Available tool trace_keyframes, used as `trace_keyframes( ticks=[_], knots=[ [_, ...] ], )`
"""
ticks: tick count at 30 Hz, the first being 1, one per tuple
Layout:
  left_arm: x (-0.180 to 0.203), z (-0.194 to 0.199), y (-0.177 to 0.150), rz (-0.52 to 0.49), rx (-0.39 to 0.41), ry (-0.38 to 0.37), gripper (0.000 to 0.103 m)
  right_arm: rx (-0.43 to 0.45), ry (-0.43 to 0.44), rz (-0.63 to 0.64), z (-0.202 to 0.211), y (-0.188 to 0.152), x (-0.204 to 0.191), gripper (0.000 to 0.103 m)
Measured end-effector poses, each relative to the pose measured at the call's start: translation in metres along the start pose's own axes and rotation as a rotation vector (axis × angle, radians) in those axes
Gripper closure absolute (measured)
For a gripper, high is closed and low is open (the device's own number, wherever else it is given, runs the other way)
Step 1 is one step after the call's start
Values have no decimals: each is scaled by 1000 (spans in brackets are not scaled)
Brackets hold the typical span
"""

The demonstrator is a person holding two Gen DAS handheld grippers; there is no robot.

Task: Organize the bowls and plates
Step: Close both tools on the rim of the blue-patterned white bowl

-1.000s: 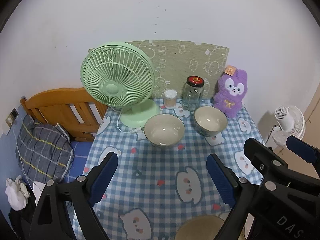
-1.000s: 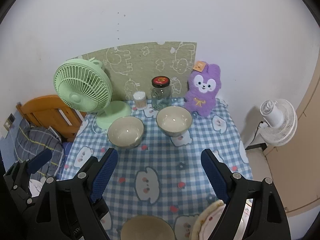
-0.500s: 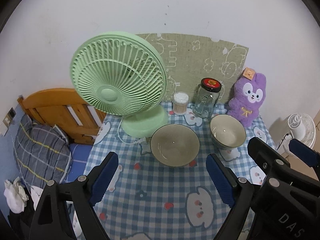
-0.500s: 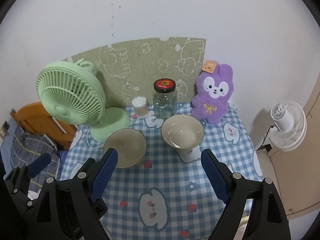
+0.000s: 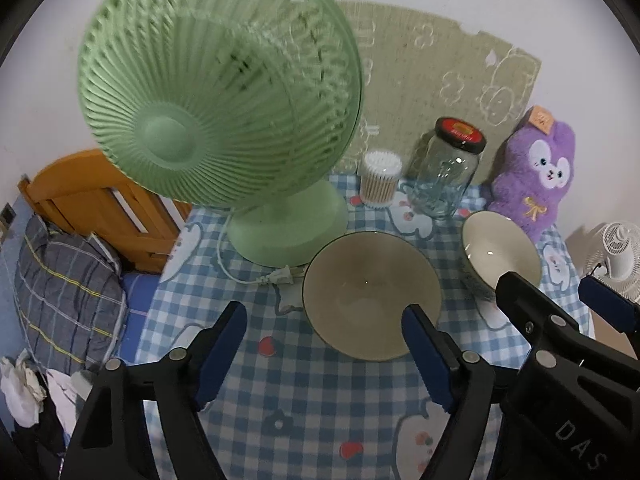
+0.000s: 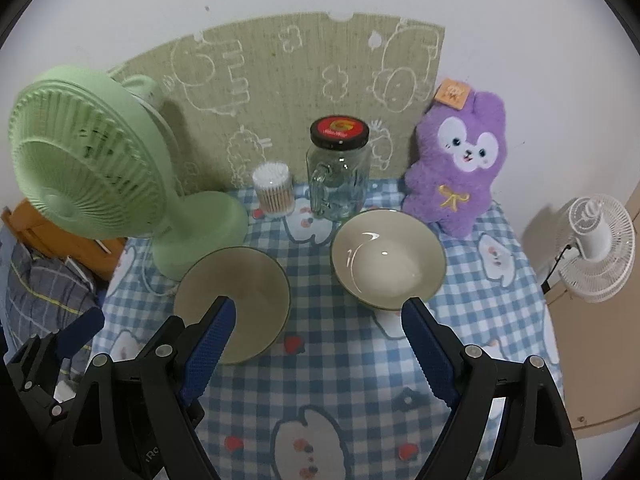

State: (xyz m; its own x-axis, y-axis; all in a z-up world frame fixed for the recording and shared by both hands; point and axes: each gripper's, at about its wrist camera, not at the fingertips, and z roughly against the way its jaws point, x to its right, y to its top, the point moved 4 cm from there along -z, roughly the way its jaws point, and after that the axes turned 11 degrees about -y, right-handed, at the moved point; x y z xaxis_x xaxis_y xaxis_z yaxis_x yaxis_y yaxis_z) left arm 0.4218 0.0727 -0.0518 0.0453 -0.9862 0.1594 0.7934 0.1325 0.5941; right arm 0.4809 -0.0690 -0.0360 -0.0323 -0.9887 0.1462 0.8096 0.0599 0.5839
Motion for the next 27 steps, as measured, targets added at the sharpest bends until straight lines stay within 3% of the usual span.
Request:
trace_keyframes(
  ticks=[3,5,12,14,27],
  knots=[
    [-5,-19,2,-14,-6,10,27,-13,-4,24,-20,0,-7,24],
    [-8,-33,3,-25,-19,20,34,-30,-2,33,-32,0,-11,34],
    [-18,-68,3,-10,-52,0,37,-68,-14,50,-65,-4,-24,37],
    [-19,-76,3,-16,-59,3,42,-82,-9,58,-73,-6,-28,44],
    [-28,-113,1,-8,-103,4,63,-125,-6,62,-108,-12,-43,66]
  ],
)
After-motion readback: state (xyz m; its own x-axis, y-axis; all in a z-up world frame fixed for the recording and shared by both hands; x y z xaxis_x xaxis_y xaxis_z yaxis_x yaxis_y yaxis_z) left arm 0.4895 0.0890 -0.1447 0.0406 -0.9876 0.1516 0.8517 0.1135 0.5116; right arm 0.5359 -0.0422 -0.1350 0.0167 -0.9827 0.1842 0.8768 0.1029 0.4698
